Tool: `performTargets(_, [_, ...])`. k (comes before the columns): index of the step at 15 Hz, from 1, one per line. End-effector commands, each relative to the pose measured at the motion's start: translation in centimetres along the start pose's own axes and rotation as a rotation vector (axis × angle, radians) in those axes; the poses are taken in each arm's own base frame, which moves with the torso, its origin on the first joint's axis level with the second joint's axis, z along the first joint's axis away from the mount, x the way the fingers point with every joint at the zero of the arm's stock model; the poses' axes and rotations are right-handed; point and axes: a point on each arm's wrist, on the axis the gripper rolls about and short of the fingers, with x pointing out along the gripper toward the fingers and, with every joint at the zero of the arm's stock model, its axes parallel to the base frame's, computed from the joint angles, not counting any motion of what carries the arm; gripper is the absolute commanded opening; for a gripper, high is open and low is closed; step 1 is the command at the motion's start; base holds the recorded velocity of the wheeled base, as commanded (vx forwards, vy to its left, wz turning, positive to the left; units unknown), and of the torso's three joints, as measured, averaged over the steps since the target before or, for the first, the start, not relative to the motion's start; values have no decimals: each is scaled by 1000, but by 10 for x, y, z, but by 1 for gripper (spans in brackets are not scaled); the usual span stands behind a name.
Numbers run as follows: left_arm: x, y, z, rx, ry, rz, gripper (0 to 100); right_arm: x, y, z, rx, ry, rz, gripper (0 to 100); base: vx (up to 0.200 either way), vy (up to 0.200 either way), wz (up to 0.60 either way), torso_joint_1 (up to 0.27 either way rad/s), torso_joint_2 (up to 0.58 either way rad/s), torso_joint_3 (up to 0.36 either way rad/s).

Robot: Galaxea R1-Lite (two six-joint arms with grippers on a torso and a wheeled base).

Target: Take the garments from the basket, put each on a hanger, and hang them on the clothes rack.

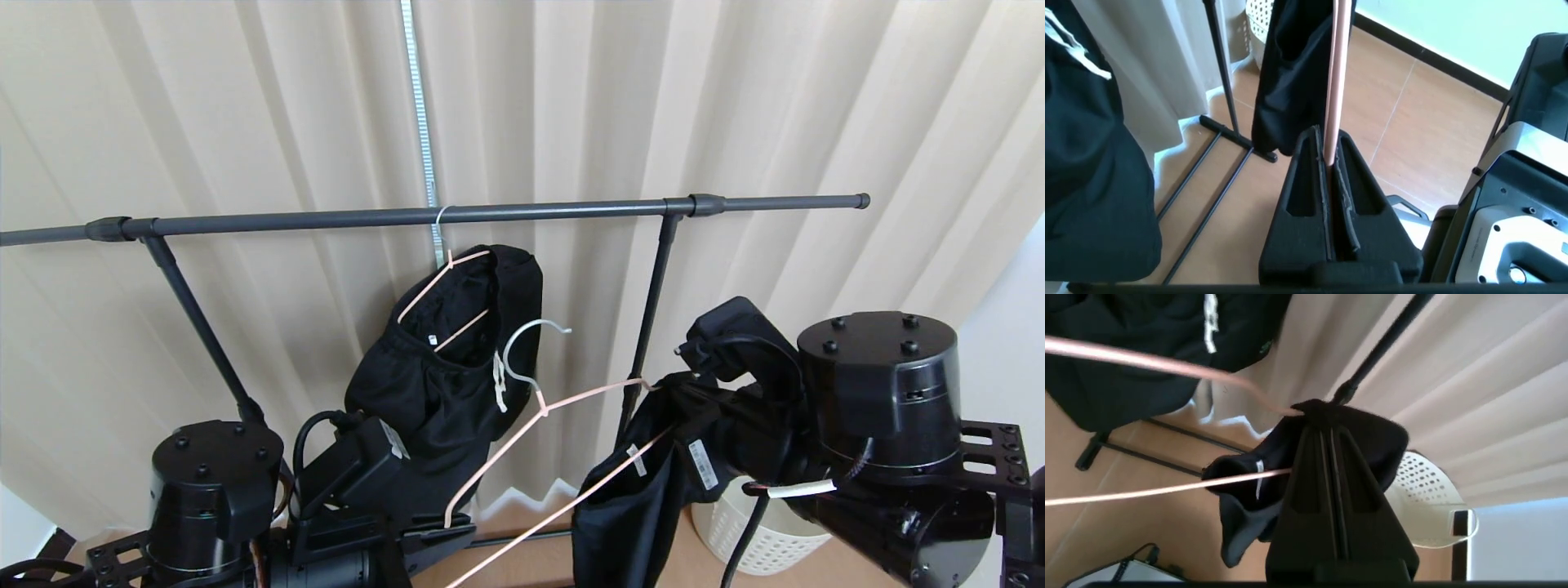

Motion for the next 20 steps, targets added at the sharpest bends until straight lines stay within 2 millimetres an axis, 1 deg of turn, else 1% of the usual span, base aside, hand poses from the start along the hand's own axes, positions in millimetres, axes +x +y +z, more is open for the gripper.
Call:
performTargets(1, [0, 0, -1, 0, 3, -1, 0, -9, 4, 1, -3, -19, 29, 0, 0, 0, 0, 0, 0, 0])
performTargets(2, [0, -1, -1, 0, 3, -3, 0, -10, 5, 1, -5, -20, 36, 0, 0, 0, 0, 0, 0, 0])
performTargets(4, [0, -4, -2, 6, 7, -16, 0, -19, 19, 2, 18, -38, 101, 0, 0, 0, 0, 0, 0, 0])
performTargets(7, [0, -5, -2, 9, 3, -18, 0, -37, 30, 7, 51, -80, 223, 0, 0, 0, 0, 0, 0, 0])
performTargets(8, [-1, -5, -3, 10, 0, -18, 0, -39, 32, 9, 64, -87, 241, 0, 0, 0, 0, 0, 0, 0])
performTargets(11, [-1, -6, -4, 20, -17, -19, 0, -43, 46, 21, 202, -103, 296, 0, 0, 0, 0, 0, 0, 0])
performTargets(13, [-1, -6, -4, 20, -15, -20, 0, -48, 52, 26, 240, -111, 336, 0, 0, 0, 0, 0, 0, 0])
performTargets(15, [0, -7, -5, 22, -11, -25, 0, -52, 54, 30, 325, -127, 406, 0, 0, 0, 0, 0, 0, 0])
performTargets(18, [-1, -7, -5, 24, -13, -25, 0, -52, 52, 30, 328, -130, 415, 0, 0, 0, 0, 0, 0, 0])
performTargets(20, [-3, -8, -4, 36, -45, -22, 0, -51, 52, 30, 325, -127, 408, 0, 0, 0, 0, 0, 0, 0])
